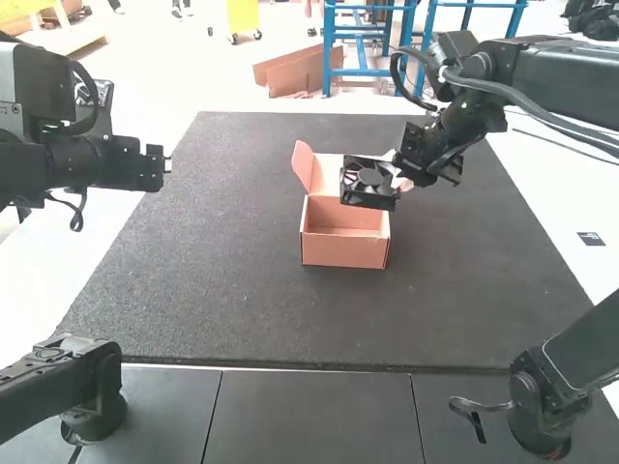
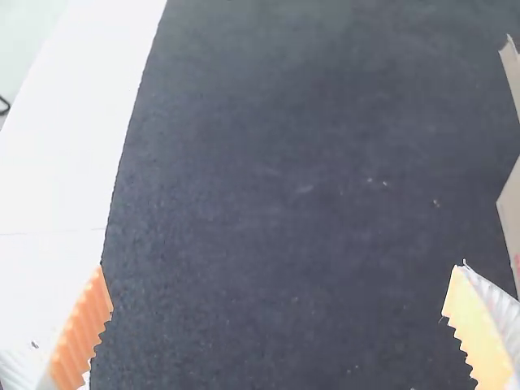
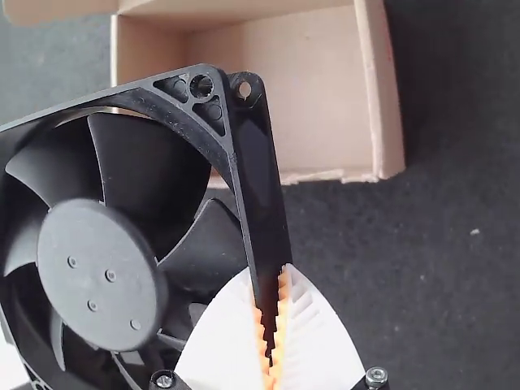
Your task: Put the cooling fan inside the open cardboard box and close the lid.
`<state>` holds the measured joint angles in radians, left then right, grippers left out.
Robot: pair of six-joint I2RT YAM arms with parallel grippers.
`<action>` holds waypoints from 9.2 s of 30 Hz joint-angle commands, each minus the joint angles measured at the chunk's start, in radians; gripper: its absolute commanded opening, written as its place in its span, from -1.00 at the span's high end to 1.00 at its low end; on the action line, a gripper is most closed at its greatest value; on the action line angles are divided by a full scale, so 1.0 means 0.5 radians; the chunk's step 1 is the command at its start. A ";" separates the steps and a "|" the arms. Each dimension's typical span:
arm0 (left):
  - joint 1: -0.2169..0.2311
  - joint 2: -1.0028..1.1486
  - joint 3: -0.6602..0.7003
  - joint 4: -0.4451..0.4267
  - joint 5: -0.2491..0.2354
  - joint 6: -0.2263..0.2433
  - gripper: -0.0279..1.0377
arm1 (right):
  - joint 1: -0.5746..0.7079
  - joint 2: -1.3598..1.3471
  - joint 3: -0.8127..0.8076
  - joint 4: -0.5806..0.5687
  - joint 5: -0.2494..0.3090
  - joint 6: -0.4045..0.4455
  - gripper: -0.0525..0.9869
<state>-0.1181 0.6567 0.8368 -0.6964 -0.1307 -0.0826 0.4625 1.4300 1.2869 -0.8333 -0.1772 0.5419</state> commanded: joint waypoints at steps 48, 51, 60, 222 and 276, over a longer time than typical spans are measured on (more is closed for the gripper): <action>0.015 0.070 0.060 0.031 -0.024 0.018 -0.87 | 0.029 0.739 0.374 0.280 -0.161 -0.283 -0.85; 0.006 0.144 0.103 0.064 -0.024 0.021 -0.87 | -0.045 0.625 0.396 0.262 -0.225 -0.351 -0.85; -0.003 0.386 0.183 0.172 -0.021 0.039 -0.87 | -0.189 0.183 0.163 0.372 -0.133 -0.722 -0.84; -0.494 2.500 1.180 1.279 0.013 -0.231 -0.87 | -0.554 0.705 0.359 0.752 -0.275 -0.798 -0.73; -0.494 2.469 1.180 1.206 0.025 -0.228 -0.87 | -0.483 0.803 0.347 0.973 -0.195 -0.811 0.59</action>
<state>-0.3664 1.9194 1.3968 -0.1017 -0.1295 -0.1894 0.2073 1.8080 1.4410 -0.3492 -0.2764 0.1349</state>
